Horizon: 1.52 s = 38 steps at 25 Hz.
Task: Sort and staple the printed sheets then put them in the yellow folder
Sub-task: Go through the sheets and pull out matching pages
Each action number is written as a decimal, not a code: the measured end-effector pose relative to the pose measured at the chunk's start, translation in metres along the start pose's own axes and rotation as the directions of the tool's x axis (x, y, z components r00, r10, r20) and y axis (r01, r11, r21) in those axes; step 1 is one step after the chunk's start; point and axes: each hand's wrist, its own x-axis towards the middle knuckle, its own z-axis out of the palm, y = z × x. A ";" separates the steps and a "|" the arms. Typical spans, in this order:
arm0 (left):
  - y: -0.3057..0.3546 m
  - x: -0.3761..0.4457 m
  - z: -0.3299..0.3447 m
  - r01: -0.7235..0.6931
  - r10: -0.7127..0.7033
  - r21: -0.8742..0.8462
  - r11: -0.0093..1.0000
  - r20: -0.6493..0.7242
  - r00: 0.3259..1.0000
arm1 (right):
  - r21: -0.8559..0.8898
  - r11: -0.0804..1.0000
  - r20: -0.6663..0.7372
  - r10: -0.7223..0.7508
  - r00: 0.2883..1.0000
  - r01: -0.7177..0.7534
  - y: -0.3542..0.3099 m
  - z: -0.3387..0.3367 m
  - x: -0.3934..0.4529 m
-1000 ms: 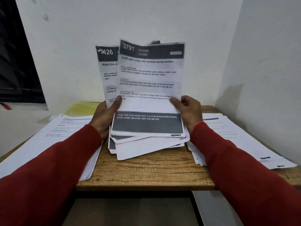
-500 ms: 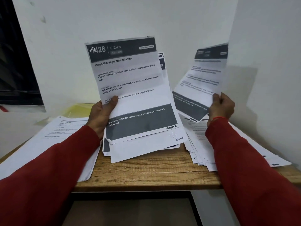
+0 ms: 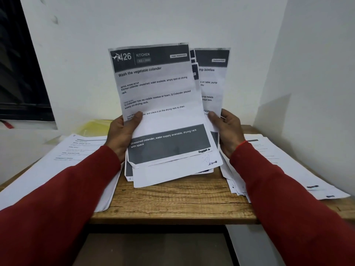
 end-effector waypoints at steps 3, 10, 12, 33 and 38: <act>-0.002 0.001 0.000 -0.016 0.016 0.008 1.000 -0.019 1.000 | 0.003 1.000 0.020 0.014 1.000 -0.014 0.001 0.001 -0.001; -0.005 0.003 -0.003 0.014 -0.013 0.022 1.000 -0.022 1.000 | 0.022 0.999 0.077 0.048 0.996 -0.050 0.001 0.003 -0.005; -0.006 0.003 -0.003 0.038 -0.038 0.052 0.998 0.000 0.999 | 0.022 0.997 0.101 0.077 0.992 -0.079 0.001 0.006 -0.008; -0.006 0.008 -0.009 -0.011 0.008 0.048 0.999 0.074 0.997 | -0.388 0.916 -0.611 -0.339 0.716 0.103 -0.011 -0.053 0.028; -0.003 0.006 -0.007 -0.010 0.010 0.010 1.000 0.054 0.999 | -0.506 0.861 -0.645 -0.418 0.640 0.052 -0.012 -0.068 0.026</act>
